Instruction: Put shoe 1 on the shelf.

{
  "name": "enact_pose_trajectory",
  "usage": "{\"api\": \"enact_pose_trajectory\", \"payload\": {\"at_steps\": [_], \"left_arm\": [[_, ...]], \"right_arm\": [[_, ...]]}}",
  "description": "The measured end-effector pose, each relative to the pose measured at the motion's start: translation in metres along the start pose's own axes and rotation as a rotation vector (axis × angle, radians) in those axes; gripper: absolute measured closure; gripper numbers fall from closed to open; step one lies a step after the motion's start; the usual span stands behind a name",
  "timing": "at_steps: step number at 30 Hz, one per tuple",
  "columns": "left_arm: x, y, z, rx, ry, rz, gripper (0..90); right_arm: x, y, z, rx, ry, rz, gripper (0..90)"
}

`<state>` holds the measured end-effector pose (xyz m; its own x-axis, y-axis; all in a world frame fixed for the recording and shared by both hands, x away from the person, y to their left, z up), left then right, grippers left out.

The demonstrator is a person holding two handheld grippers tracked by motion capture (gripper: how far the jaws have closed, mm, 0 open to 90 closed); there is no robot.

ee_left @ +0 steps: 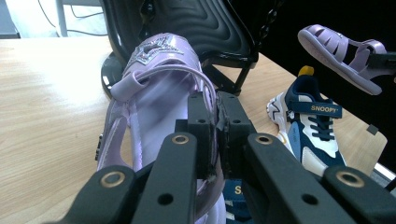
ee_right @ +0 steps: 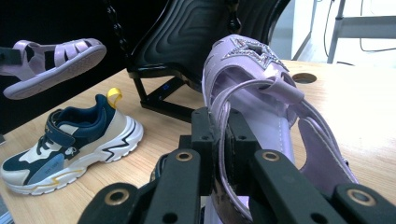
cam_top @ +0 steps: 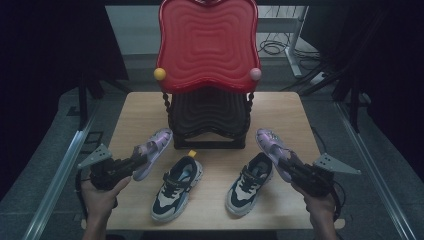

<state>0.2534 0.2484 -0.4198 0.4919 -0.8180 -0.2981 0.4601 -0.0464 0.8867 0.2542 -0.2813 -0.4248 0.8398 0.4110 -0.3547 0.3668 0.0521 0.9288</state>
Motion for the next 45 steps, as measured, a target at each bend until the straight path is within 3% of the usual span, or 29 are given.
{"api": "enact_pose_trajectory", "payload": {"at_steps": [45], "left_arm": [[0.03,0.019,0.005,0.028,-0.037,0.01,85.5]], "right_arm": [[0.022,0.009,-0.026,-0.032,0.063,0.004,84.9]]}}
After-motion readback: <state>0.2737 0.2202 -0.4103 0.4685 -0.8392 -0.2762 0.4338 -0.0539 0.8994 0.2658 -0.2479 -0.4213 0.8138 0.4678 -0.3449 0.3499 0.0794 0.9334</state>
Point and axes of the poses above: each handheld gripper's, and its own axes: x roughly forward along the jaws, y roughly out of its top, z roughly to its right, the point moved 1 cm from there along x, roughly forward along the jaws, and after that the axes turned 14 degrees about -y, right-handed, at the moved point
